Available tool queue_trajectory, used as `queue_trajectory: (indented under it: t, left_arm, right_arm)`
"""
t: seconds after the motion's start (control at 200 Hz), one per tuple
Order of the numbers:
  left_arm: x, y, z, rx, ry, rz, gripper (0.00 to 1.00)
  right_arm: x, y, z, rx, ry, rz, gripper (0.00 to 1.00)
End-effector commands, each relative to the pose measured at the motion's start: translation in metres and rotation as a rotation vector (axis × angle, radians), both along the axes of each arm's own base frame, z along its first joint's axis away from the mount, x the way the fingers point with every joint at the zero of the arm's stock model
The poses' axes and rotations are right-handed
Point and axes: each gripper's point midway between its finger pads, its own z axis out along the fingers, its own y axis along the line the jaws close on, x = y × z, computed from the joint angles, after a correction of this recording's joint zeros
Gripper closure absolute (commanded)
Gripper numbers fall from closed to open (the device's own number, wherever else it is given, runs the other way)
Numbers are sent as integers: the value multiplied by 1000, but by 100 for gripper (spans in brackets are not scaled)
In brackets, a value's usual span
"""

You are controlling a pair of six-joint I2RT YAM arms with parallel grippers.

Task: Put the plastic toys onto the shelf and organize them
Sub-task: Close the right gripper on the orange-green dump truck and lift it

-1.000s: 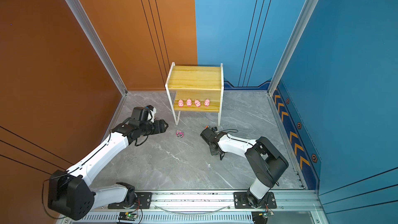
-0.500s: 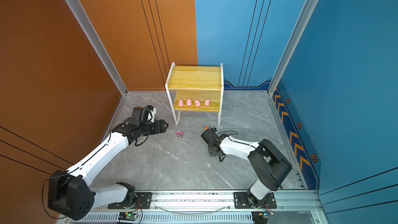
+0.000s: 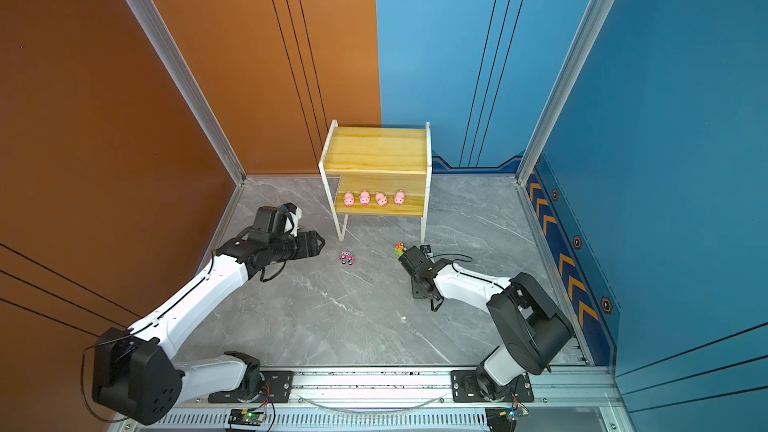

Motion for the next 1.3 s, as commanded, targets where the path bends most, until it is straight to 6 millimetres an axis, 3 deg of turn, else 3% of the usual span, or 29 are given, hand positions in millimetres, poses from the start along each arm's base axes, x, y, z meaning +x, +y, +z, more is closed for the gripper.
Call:
queue_trajectory:
  t: [0.0, 0.18, 0.626, 0.911, 1.136, 1.296]
  left_arm:
    - [-2, -2, -5, 19, 2, -17, 19]
    - [-2, -2, -7, 24, 3, -18, 19]
    - [-2, -3, -6, 23, 4, -19, 19]
    - [-2, -2, -7, 20, 6, -20, 19]
    - [-2, -2, -8, 23, 8, -20, 19]
    - [-2, -1, -8, 31, 6, -18, 19]
  right_arm:
    - [-14, -20, -12, -20, 40, -62, 49]
    - [-11, -33, -11, -21, 24, -126, 49]
    - [5, -64, -1, -17, -94, -353, 37]
    - [30, -82, 3, -34, -144, -464, 34]
    - [57, -87, 7, -60, -152, -450, 27]
    - [68, -95, 22, -67, -196, -458, 23]
